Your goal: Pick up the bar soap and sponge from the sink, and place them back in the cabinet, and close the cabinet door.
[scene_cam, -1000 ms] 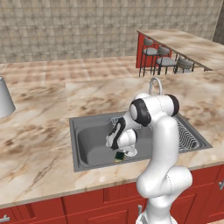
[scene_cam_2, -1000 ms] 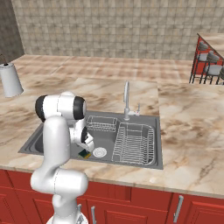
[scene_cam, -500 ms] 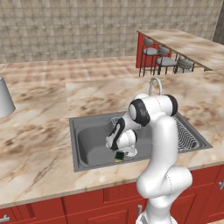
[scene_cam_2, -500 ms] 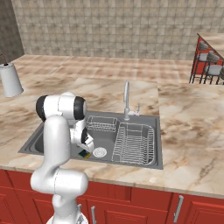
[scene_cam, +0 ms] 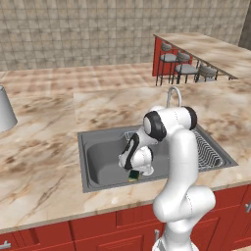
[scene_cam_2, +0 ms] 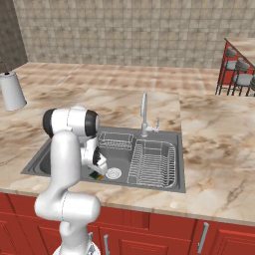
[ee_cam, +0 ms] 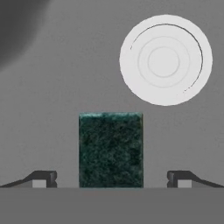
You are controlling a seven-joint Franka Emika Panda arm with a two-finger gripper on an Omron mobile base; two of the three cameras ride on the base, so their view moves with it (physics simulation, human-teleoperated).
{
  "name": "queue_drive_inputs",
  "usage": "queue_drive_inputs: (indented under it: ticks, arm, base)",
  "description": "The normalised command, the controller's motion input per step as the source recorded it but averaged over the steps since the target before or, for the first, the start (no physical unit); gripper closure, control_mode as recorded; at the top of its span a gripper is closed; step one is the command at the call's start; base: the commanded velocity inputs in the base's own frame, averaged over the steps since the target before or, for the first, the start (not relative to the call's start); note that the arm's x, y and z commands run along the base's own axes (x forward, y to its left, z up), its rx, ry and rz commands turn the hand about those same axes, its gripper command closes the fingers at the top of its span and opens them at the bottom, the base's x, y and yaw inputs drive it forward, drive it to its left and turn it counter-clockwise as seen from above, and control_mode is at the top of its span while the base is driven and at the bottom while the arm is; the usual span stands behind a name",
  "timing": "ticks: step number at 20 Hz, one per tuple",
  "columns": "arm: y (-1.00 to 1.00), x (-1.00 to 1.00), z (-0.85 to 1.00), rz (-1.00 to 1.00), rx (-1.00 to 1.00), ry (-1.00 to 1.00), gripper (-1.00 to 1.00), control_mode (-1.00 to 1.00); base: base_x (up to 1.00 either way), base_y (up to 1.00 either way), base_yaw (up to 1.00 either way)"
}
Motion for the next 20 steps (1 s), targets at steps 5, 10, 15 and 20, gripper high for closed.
queue_drive_inputs:
  ticks: [5, 10, 15, 20]
  arm:
    - [0.00, 0.00, -0.14, 0.00, 0.00, 0.00, -1.00, -1.00]
    - [0.00, 0.03, -0.11, 0.00, 0.00, 0.00, -1.00, -1.00]
    - [0.00, 0.09, -0.10, 0.00, 0.00, 0.00, -1.00, -1.00]
    - [0.00, 0.10, -0.08, 0.00, 0.00, 0.00, -1.00, -1.00]
  base:
    - [0.00, 0.00, 0.00]
    - [0.00, 0.00, 0.00]
    - [0.00, 0.00, 0.00]
    - [0.00, 0.00, 0.00]
